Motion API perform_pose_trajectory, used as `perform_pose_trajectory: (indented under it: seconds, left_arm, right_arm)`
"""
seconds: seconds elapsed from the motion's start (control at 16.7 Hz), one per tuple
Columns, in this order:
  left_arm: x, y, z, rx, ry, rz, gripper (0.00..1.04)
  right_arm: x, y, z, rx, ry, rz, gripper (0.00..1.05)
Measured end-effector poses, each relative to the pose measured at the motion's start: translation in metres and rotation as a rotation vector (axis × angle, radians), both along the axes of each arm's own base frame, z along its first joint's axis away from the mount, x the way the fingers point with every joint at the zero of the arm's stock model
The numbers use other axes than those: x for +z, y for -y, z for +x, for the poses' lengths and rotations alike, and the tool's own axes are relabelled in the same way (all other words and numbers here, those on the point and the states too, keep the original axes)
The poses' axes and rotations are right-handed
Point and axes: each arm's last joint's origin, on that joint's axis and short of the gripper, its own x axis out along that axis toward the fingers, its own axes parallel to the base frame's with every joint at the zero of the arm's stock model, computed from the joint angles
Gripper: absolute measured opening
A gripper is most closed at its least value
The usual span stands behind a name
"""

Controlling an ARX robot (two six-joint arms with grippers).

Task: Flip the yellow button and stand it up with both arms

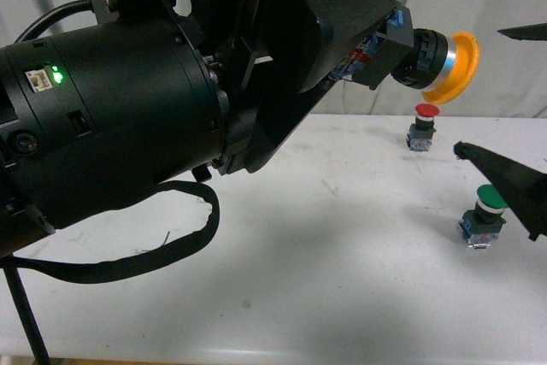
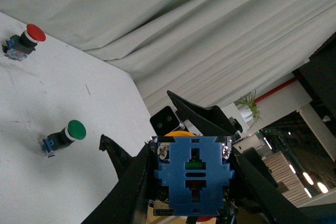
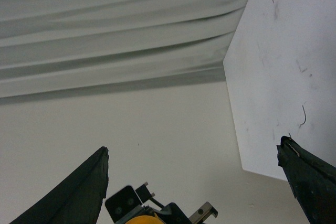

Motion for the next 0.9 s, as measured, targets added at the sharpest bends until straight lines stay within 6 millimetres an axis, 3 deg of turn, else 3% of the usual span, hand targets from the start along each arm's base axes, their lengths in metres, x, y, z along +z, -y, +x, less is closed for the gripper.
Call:
perform_pose_trajectory:
  seconds: [0.24, 0.48, 0.9]
  left_arm:
    - [-0.001, 0.001, -0.001, 0.004, 0.006, 0.007, 0.36]
    - [-0.002, 0.003, -0.004, -0.004, 0.003, 0.012, 0.36]
    - [-0.004, 0.004, -0.006, -0.004, -0.002, 0.018, 0.36]
  right_arm:
    - [0.002, -0.027, -0.002, 0.081, 0.017, -0.009, 0.98]
    - [0.016, -0.054, -0.006, 0.165, 0.109, -0.035, 0.98]
    - [0.028, -0.071, -0.011, 0.207, 0.173, -0.046, 0.98]
